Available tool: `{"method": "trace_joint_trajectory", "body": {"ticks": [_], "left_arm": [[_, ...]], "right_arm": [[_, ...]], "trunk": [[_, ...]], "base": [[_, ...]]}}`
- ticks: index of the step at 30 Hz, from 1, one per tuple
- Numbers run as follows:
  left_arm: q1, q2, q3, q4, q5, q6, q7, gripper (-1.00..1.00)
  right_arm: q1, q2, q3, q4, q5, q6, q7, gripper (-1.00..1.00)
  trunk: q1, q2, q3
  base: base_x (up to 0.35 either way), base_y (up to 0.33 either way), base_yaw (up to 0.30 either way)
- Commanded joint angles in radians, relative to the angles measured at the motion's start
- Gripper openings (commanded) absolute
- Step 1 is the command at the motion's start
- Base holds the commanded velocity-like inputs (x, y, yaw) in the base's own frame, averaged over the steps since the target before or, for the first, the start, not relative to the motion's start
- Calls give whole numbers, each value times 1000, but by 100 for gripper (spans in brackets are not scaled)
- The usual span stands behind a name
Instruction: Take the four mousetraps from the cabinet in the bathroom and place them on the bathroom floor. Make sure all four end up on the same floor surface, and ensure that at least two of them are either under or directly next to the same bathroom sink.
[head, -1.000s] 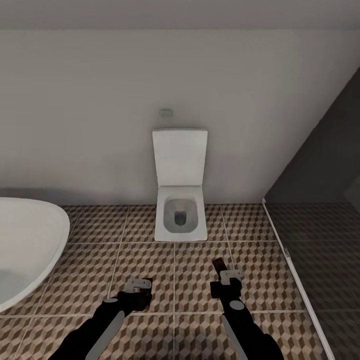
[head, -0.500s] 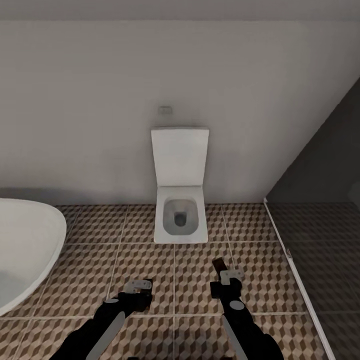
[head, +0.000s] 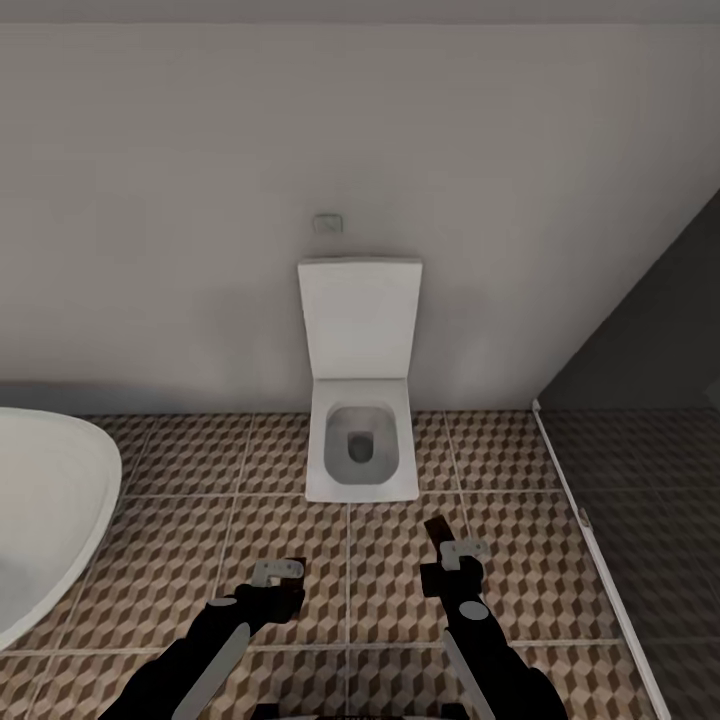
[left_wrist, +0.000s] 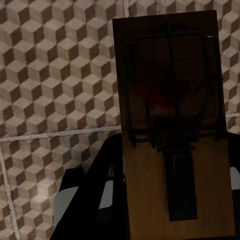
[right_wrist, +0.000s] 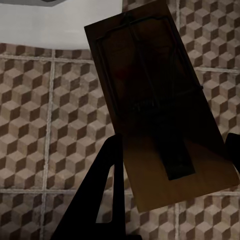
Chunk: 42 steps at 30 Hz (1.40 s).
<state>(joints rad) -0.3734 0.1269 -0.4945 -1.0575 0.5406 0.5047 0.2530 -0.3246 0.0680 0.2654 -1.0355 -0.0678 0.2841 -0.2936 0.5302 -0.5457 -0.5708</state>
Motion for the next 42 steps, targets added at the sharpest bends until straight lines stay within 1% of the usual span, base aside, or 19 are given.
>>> {"method": "trace_joint_trajectory", "body": {"ticks": [1, 29, 34, 36, 40, 42], "left_arm": [[-1, 1, -4, -2, 9, 2, 12, -100], [-1, 1, -4, -4, 9, 2, 12, -100], [-1, 1, -4, -4, 9, 2, 12, -100], [-1, 1, -4, -4, 9, 2, 12, -100], [-1, 2, -3, -8, 9, 2, 12, -100], [-1, 5, -1, -15, 8, 2, 11, -100]], "right_arm": [[-1, -1, 3, -1, -8, 4, -10, -100], [-1, -1, 3, -1, -7, 4, -10, -100], [-1, -1, 5, -2, -6, 2, -8, -100], [-1, -2, 21, -2, -5, 0, -6, -100], [-1, -3, 94, 8, -5, -36, -4, -100], [-1, -2, 116, 32, -4, -47, -5, -100]], "trunk": [[0, -1, -3], [0, -1, -47], [0, -1, -50], [0, -1, -50], [0, -1, -50], [0, -1, -51]], "base": [[8, 0, 0], [0, 0, 0], [0, 0, 0], [0, 0, 0], [0, 0, 0], [0, 0, 0]]}}
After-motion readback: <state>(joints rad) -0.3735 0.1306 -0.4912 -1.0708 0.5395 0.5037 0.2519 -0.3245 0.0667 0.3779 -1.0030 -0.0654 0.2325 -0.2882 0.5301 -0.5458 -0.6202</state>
